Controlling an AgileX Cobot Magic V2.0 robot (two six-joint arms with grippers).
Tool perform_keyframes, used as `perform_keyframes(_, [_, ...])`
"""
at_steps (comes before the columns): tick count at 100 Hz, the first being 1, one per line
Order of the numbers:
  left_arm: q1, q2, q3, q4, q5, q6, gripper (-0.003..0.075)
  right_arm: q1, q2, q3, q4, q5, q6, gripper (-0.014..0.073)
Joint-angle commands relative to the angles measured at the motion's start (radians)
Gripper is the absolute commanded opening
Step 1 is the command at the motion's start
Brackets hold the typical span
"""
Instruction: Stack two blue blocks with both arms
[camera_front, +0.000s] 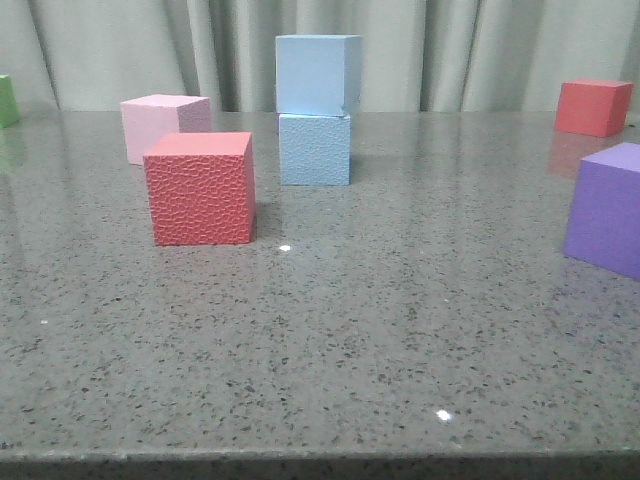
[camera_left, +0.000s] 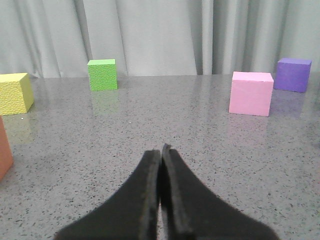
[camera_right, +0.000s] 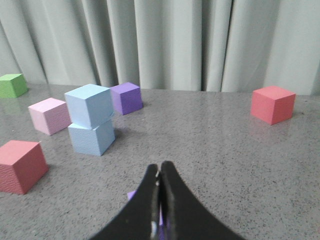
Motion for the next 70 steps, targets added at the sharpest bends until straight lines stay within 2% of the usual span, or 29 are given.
perform_keyframes(1, [0.002,-0.033,0.005,-0.009,-0.088,-0.002,-0.0019,-0.074,0.011,0.034,0.036,-0.204,-0.047,-0.0113])
perform_keyframes(14, [0.002,-0.033,0.005,-0.009,-0.088,-0.002,-0.0019,-0.165,0.011,0.128,0.17,-0.348,-0.149,-0.0113])
perform_keyframes(33, [0.002,-0.033,0.005,-0.009,-0.088,-0.002,-0.0019,-0.291,-0.01,0.244,0.316,-0.464,-0.301,-0.0113])
perform_keyframes(54, [0.002,-0.033,0.005,-0.009,-0.088,-0.002,-0.0019,-0.411,-0.096,0.361,0.393,-0.507,-0.323,-0.0113])
perform_keyframes(70, [0.002,-0.033,0.005,-0.009,-0.088,-0.002,-0.0019,-0.442,-0.176,0.437,0.393,-0.505,-0.323,-0.0113])
